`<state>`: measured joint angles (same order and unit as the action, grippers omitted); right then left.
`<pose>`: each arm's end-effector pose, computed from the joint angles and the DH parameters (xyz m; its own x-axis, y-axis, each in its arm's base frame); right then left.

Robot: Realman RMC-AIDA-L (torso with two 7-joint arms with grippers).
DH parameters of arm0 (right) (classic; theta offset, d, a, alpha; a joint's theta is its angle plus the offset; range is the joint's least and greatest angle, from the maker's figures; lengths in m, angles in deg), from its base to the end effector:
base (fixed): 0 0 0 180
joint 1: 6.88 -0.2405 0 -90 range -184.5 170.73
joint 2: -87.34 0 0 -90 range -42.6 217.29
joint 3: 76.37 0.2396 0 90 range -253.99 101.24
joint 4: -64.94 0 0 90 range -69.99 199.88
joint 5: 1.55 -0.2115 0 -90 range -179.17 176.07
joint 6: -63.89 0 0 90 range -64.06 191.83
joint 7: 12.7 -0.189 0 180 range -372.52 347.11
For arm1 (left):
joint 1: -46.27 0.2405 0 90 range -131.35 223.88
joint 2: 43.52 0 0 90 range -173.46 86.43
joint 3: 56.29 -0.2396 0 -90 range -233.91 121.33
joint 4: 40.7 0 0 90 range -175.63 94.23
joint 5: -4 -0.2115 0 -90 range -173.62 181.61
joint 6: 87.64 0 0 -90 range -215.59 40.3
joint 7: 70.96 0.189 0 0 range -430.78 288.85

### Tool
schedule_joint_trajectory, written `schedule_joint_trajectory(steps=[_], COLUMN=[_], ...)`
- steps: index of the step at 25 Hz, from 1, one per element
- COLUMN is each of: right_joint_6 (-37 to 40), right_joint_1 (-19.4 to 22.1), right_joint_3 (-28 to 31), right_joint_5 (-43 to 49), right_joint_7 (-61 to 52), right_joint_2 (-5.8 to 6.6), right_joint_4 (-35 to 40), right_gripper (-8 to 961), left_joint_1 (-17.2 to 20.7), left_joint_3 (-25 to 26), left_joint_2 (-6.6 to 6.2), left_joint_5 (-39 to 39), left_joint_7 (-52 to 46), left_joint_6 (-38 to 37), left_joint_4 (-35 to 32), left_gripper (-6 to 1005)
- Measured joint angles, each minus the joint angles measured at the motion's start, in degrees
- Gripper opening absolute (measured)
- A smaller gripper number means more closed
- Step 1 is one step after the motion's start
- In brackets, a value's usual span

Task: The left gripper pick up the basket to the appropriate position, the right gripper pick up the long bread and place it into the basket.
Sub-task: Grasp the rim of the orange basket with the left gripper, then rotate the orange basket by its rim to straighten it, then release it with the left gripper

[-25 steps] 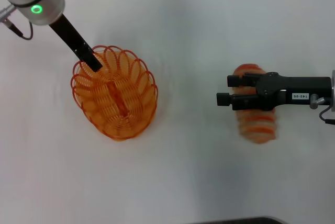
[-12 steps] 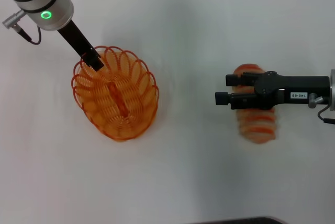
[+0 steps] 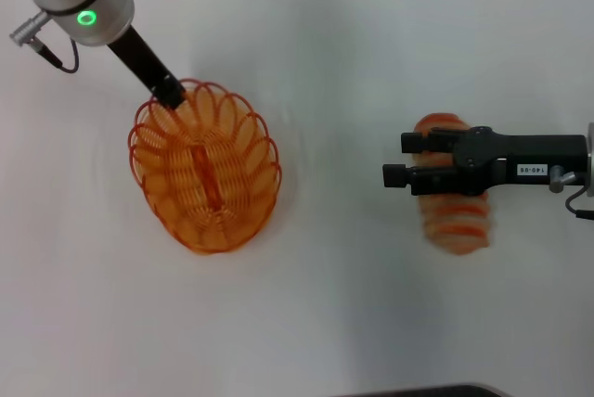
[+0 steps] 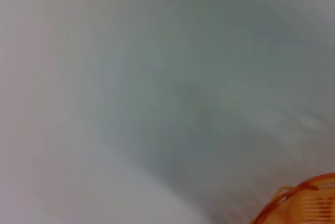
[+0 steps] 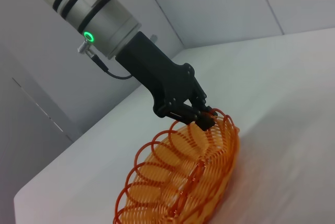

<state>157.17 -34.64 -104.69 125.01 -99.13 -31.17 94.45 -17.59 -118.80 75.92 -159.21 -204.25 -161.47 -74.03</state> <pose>0.2728 0.2949 -0.0460 0.6102 -0.6260 -0.4856 -0.6937 -0.7182 0.0543 -0.1815 0.4246 -0.0732 0.7416 0.5510 -0.3826 0.3934 -0.8192 -0.4173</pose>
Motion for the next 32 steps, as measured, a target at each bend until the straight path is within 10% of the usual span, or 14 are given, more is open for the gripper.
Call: schedule_joint_trajectory(steps=[7,20,32], right_joint_6=[1.1,3.7,4.0], right_joint_1=[0.5,1.2,1.4], right_joint_3=[0.2,2.4,4.4], right_joint_5=[0.0,0.0,0.2], right_joint_7=[0.1,0.9,3.7], right_joint_2=[0.99,4.07,5.03], right_joint_4=[0.4,0.9,2.9], right_gripper=[945,945,944], left_joint_1=[0.1,4.3,13.4], left_joint_3=[10.1,13.4,26.8], left_joint_2=[0.0,-0.92,4.84], left_joint_5=[0.2,0.2,1.5], left_joint_7=[-5.2,-33.0,-37.2], left_joint_6=[-3.0,-3.9,-4.2], left_joint_4=[-4.3,-8.4,-16.7], left_gripper=[108,81,83])
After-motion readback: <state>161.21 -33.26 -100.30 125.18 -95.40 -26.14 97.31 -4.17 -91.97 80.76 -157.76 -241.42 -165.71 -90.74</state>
